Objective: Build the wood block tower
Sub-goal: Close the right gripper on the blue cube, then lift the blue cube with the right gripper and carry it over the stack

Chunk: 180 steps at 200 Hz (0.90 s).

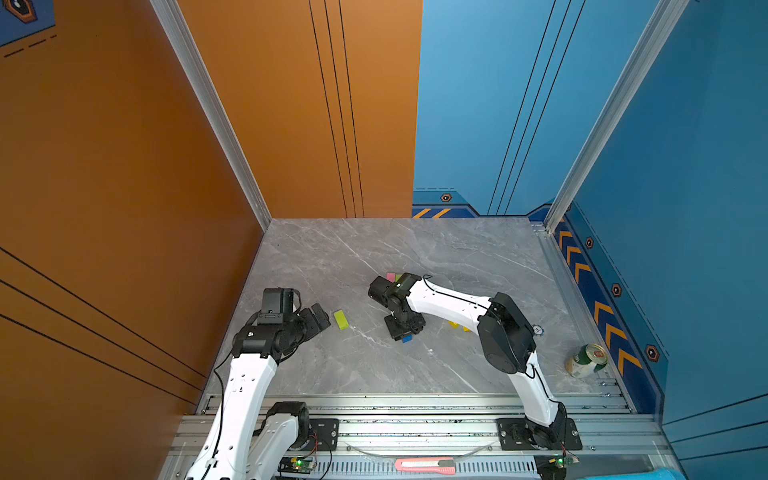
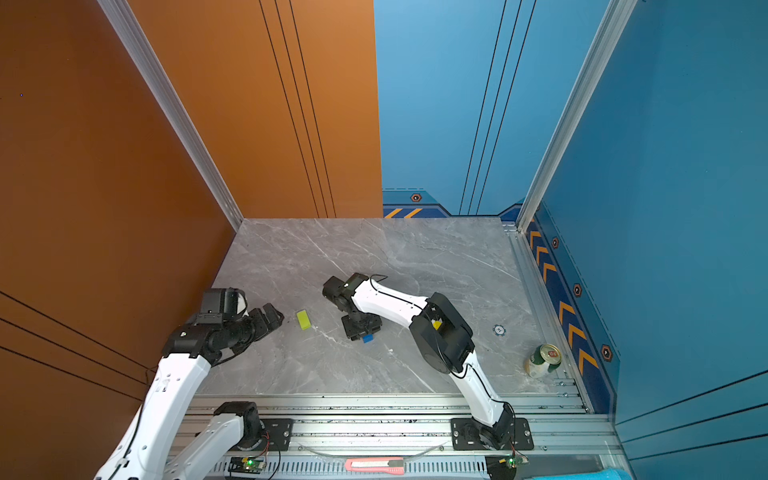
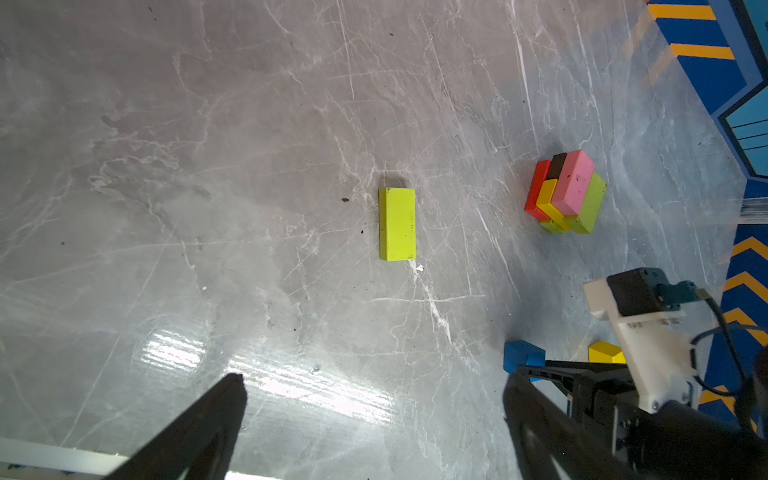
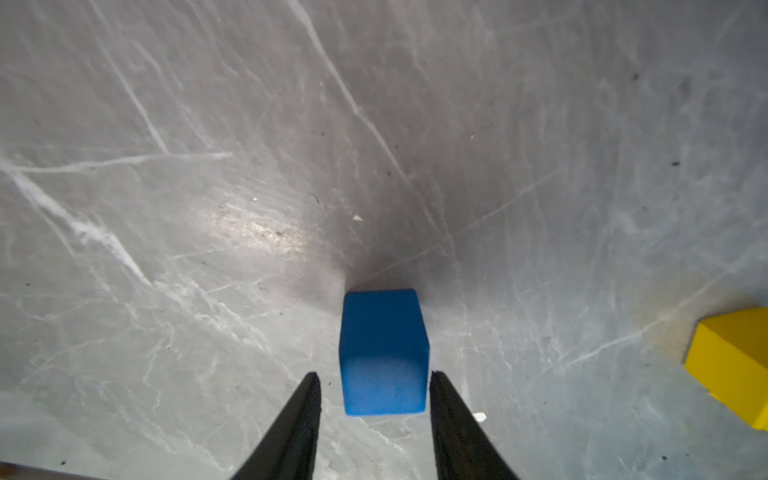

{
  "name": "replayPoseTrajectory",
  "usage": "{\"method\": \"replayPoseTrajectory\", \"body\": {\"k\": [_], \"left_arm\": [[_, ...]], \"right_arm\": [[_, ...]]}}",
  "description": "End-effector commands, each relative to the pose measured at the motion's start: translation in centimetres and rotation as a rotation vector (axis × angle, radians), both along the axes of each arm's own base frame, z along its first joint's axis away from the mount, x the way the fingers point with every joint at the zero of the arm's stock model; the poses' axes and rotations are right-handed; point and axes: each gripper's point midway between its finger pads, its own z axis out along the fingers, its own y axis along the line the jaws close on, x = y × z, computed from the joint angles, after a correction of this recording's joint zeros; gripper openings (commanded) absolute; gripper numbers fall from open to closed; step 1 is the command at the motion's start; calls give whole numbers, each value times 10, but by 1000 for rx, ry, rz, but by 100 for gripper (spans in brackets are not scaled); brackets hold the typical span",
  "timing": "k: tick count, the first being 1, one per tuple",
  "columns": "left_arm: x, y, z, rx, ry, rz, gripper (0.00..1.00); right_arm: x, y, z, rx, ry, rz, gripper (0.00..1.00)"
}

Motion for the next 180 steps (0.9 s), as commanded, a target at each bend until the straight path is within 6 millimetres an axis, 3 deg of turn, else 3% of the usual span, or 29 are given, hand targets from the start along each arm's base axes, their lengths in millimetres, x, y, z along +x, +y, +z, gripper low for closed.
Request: {"method": "replayPoseTrajectory", "body": {"k": [1,29,75,114,146,180], "left_arm": [[-3,1,6,6,4,-16,98],[-2,3,6,7,8,-16,98],[2,6,5,11,23,-11,98],[7,6,6,5,25,-9,98],[11,7,12,7,11,-5,98],[20,7,19,4,-2,-3,98]], "right_arm": [[1,-1,-1,-13,17,7,43],[3,-2,-5,-17,24,0,40],[7,-5,-6,-12,34,-19,25],[10,-10,-6,-11,50,-29,24],[20,-10,14,10,16,-32,23],[41,-7,50,48,-47,-47,24]]}}
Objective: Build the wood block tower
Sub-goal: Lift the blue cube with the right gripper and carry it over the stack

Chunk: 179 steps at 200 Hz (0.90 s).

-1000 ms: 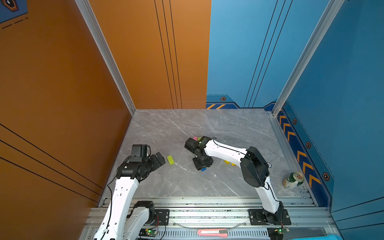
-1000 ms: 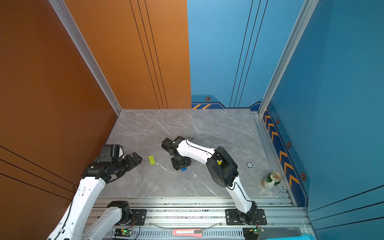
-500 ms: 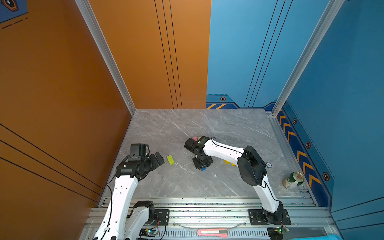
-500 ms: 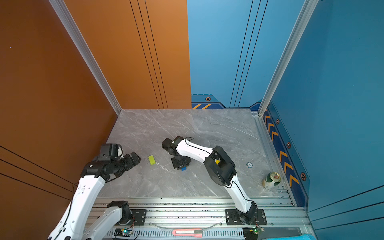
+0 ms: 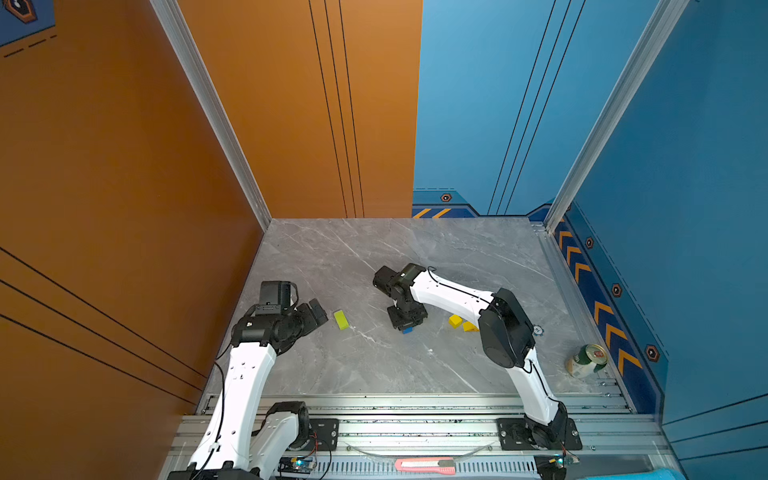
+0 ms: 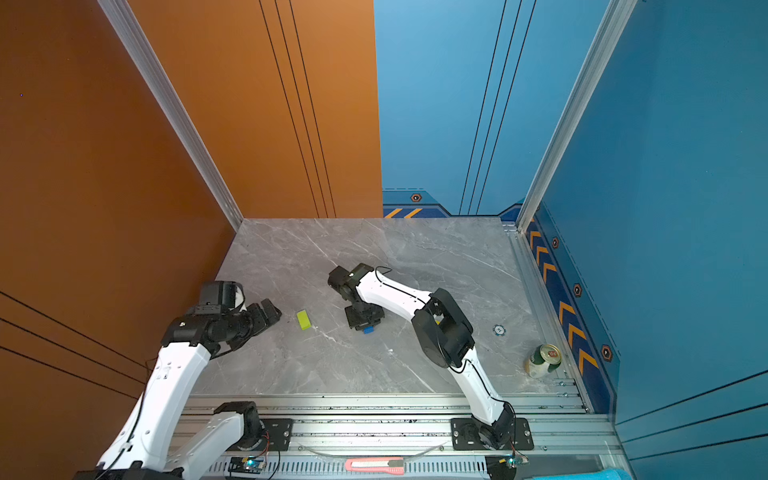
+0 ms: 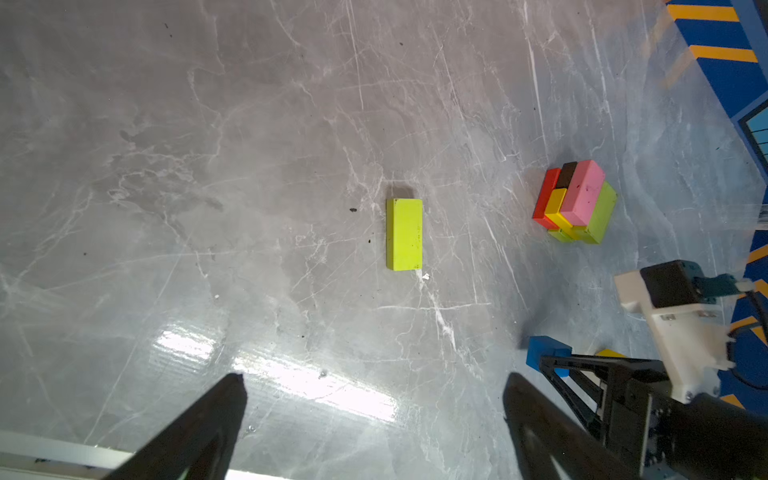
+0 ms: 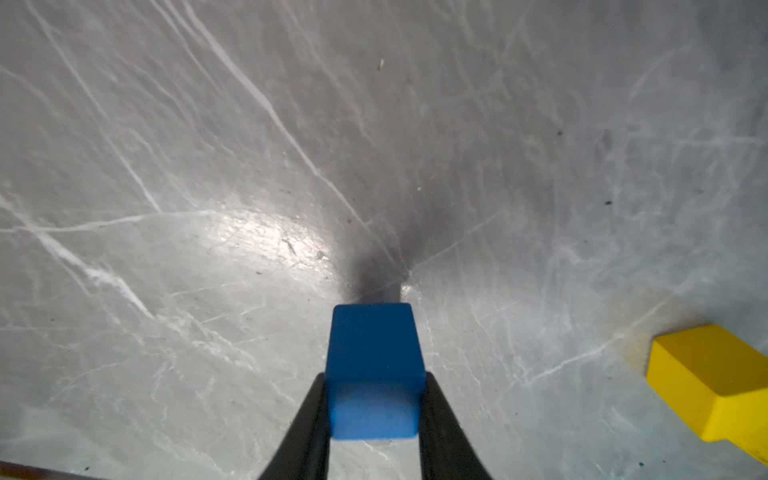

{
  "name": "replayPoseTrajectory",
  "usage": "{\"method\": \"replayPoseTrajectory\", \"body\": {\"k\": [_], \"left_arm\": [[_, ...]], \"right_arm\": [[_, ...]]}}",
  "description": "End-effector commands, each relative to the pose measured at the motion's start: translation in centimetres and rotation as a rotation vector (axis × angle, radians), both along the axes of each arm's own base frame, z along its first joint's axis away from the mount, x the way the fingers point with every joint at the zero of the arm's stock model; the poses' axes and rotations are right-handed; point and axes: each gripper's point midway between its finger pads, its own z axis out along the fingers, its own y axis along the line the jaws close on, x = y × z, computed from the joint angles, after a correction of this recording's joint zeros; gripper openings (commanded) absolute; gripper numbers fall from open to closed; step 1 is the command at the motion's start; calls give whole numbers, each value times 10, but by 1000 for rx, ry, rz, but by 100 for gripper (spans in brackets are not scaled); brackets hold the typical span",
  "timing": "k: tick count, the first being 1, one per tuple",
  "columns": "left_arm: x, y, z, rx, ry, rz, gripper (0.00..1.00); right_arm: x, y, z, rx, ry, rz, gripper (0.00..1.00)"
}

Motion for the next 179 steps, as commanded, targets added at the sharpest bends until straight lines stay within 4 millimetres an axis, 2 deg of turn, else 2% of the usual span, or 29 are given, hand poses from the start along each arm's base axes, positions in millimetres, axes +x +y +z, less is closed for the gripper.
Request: {"method": "replayPoseTrajectory", "body": {"k": [1,30,64,119,129,131,134,179], "left_arm": [[9,0,14,-8,-29,-8,98],[17,-2,20,-18,-45,-9,98],[27,-1,27,-17,-62,-9,98],[49,-3,32,-35,-75,-18,98],[51,-4,28,-37,-65,-23,98],[55,-4,37,-36,-86,-24,98],[57,-4,39,-34,-92,-25,98],[80,-7,38,-44,-83,-54,98]], "right_arm": [[14,-4,31,7,-40,-3,24],[38,-2,63,33,-98,-22,24],[70,-2,83,80,-148,-93,24],[107,-2,86,139,-189,-188,24],[111,-1,83,141,-190,-191,24],[112,-1,82,142,-190,-193,24],[113,0,82,145,-191,-193,24],[126,15,76,201,-205,-193,24]]}}
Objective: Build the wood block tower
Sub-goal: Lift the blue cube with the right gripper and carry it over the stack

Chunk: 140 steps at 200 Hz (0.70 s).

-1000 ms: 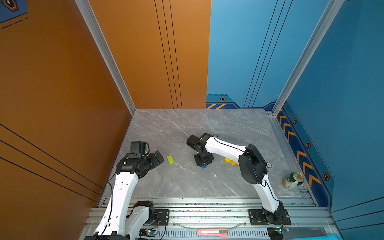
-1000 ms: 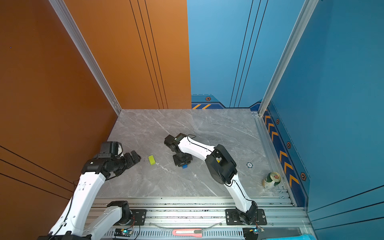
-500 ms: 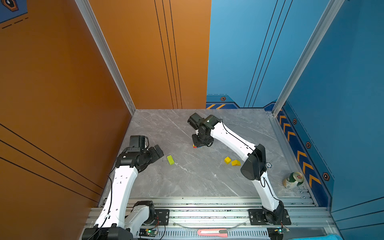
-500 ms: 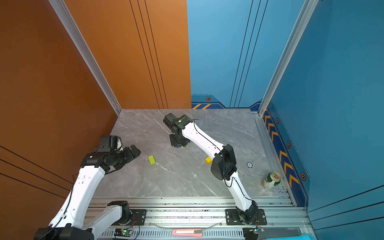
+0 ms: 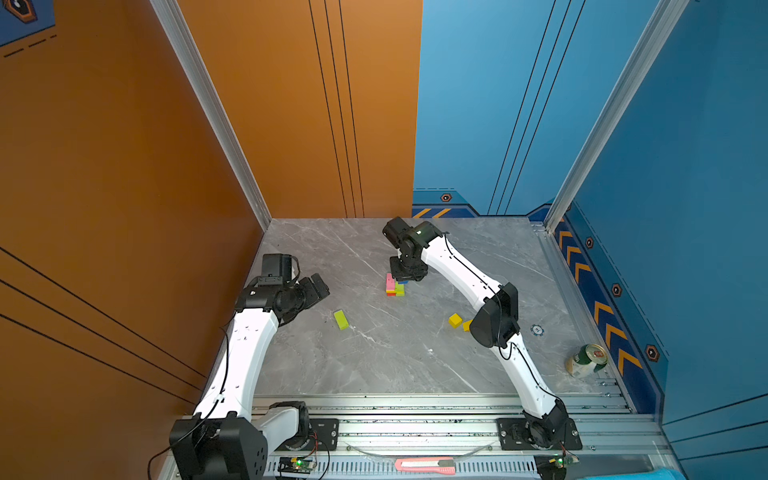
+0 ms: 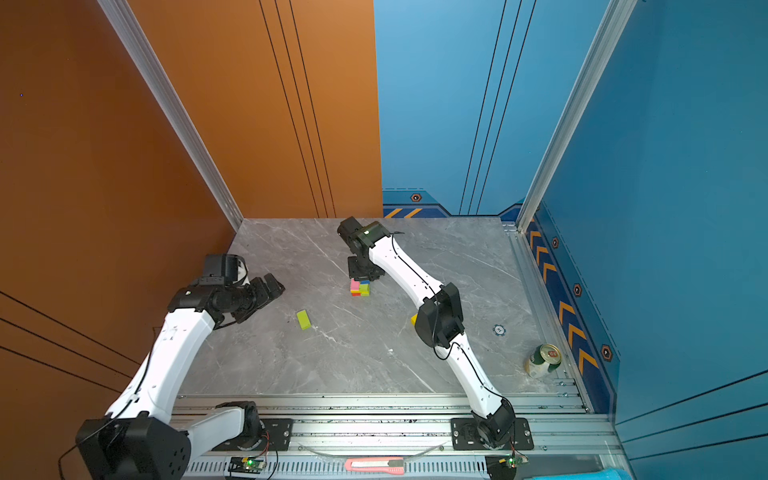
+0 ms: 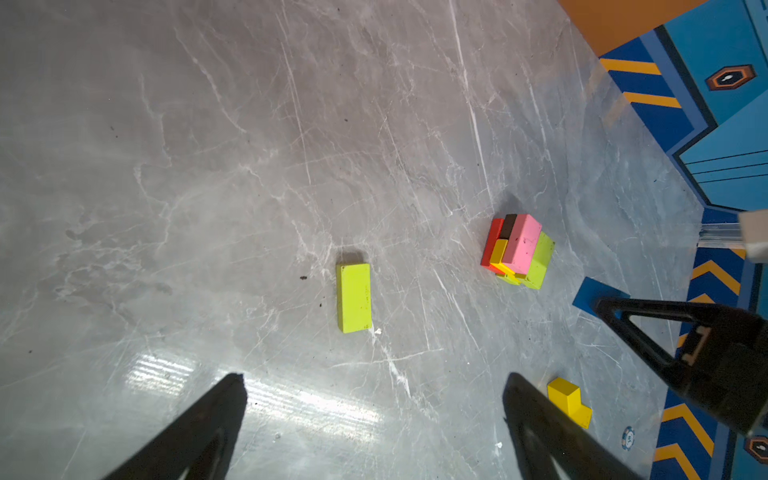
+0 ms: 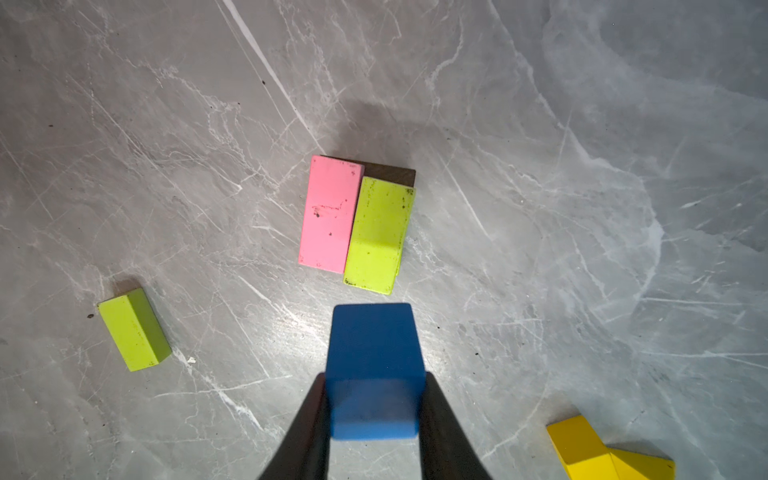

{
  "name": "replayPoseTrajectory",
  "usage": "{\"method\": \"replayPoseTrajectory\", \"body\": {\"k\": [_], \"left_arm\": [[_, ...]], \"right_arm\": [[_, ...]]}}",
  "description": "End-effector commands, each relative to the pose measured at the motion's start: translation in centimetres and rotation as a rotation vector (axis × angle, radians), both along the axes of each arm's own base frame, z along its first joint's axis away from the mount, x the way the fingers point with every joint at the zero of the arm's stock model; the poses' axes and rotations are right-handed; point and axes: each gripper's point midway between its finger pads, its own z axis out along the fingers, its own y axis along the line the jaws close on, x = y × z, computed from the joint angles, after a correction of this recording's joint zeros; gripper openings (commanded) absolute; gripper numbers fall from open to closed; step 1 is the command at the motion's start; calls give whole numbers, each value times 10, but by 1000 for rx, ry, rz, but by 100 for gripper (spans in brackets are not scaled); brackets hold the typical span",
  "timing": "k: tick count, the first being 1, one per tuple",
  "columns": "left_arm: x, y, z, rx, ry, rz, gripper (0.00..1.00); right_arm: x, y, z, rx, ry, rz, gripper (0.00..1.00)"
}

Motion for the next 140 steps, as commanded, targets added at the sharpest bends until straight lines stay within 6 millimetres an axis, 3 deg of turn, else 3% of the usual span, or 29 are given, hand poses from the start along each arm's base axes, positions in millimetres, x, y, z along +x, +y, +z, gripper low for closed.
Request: {"method": "replayPoseTrajectory", "body": {"k": [1,53,88,140], "left_arm": [[16,-4,11,-12,-34,-32,98],[35,-10,7,-26,-23,-64,98],[38,-12,2,-29,-9,-80,98],[40,-12,0,-33,-2,-85,98]], "right_arm": [[7,9,5,42,-19,-10,24],[15,23,-2,89,-27,-24,24],[18,35,-9,114,-38,-25,24],[24,39,-16,102,-62,-44,24]]}}
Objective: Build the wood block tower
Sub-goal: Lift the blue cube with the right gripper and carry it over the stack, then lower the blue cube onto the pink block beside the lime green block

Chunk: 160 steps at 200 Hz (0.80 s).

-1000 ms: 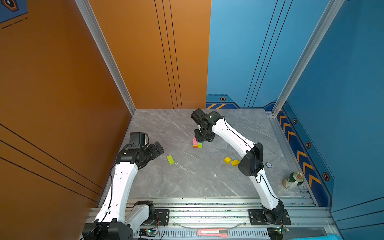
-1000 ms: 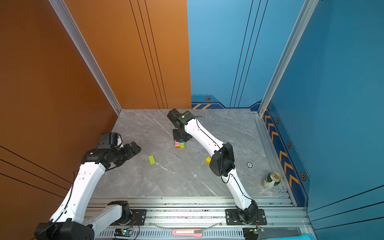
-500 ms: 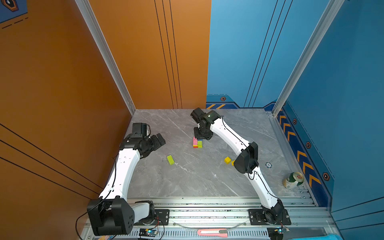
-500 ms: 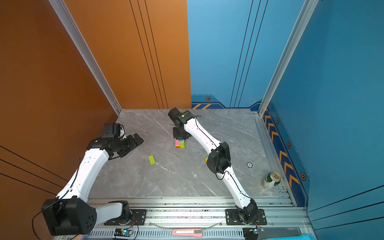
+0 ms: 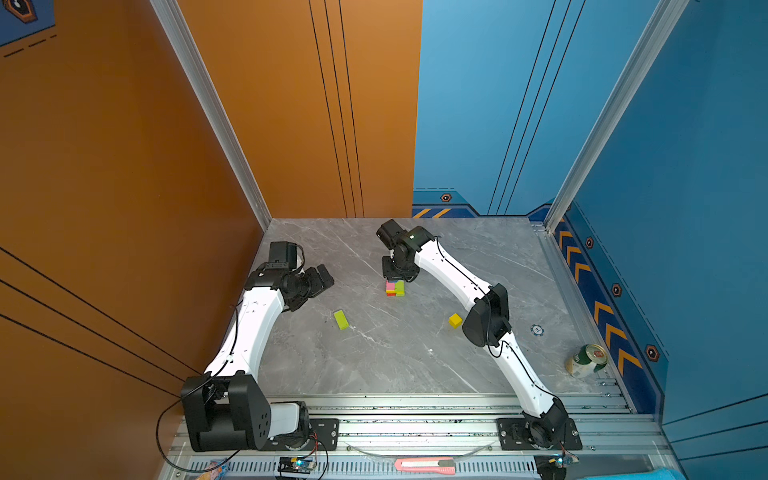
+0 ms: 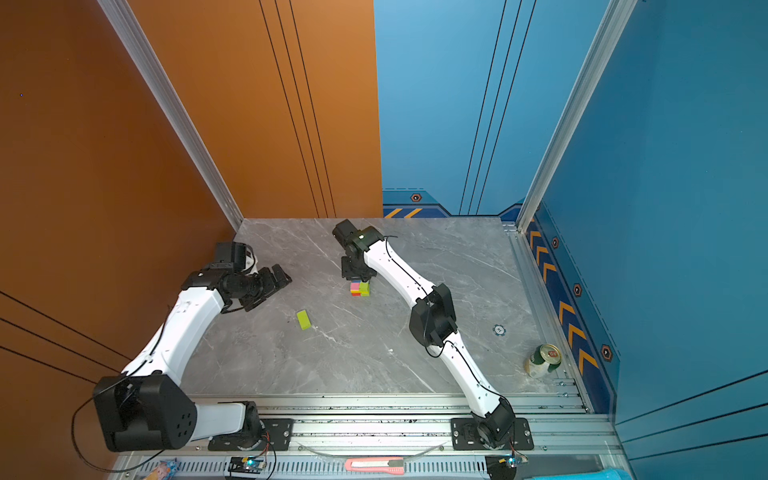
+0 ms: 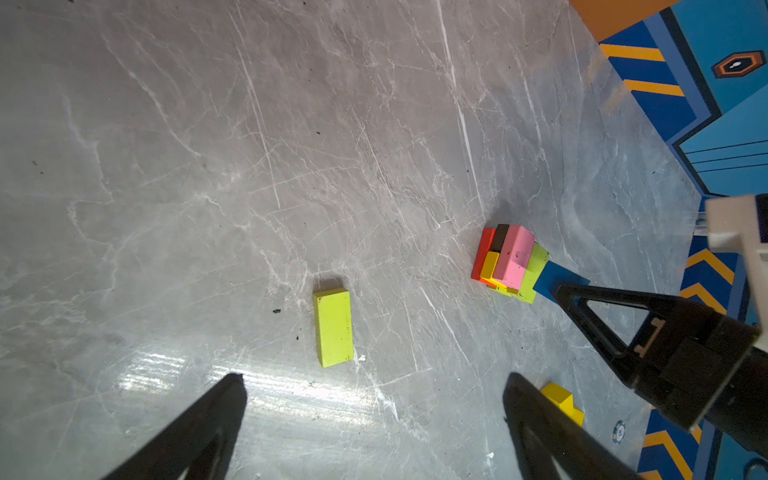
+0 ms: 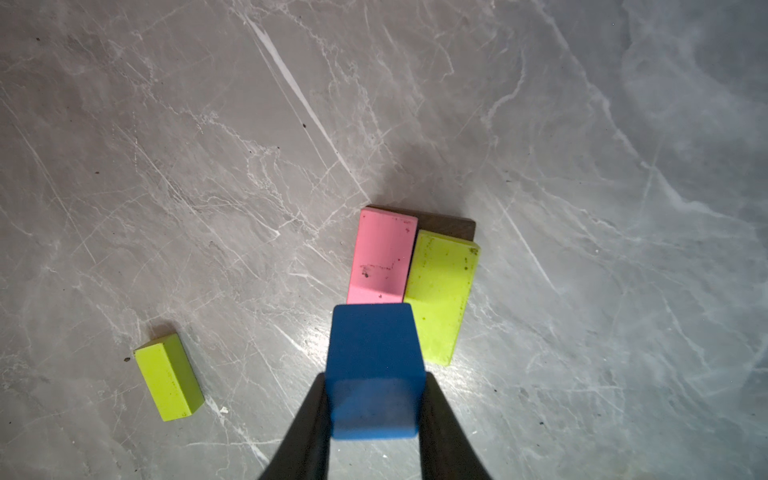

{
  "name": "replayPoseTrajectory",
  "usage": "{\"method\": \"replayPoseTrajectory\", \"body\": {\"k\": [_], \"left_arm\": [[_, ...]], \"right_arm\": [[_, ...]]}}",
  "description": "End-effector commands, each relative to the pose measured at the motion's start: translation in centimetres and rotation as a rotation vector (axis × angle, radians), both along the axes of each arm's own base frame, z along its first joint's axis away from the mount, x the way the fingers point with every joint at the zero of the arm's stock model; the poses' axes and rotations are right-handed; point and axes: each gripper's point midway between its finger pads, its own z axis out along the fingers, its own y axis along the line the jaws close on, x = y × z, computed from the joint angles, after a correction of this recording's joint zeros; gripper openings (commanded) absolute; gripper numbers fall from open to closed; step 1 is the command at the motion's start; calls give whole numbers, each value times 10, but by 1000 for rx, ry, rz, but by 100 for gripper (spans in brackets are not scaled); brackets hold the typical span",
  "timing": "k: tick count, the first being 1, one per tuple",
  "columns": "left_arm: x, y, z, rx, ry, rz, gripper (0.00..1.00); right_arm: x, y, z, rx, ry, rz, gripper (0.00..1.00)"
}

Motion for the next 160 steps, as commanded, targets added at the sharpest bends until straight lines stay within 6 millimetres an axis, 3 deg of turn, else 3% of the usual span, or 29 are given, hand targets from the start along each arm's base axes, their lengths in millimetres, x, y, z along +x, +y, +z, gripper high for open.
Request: {"method": "replayPoseTrajectory", "body": {"k": [1,160], "left_arm": [[9,-5,13,-9,-38,-33,98],[6,-1,13,-26,-40,-31,98]], "right_arm": [[6,7,4,22,-33,-24,24],[12,6,-11,6,-27,-53,26]]}}
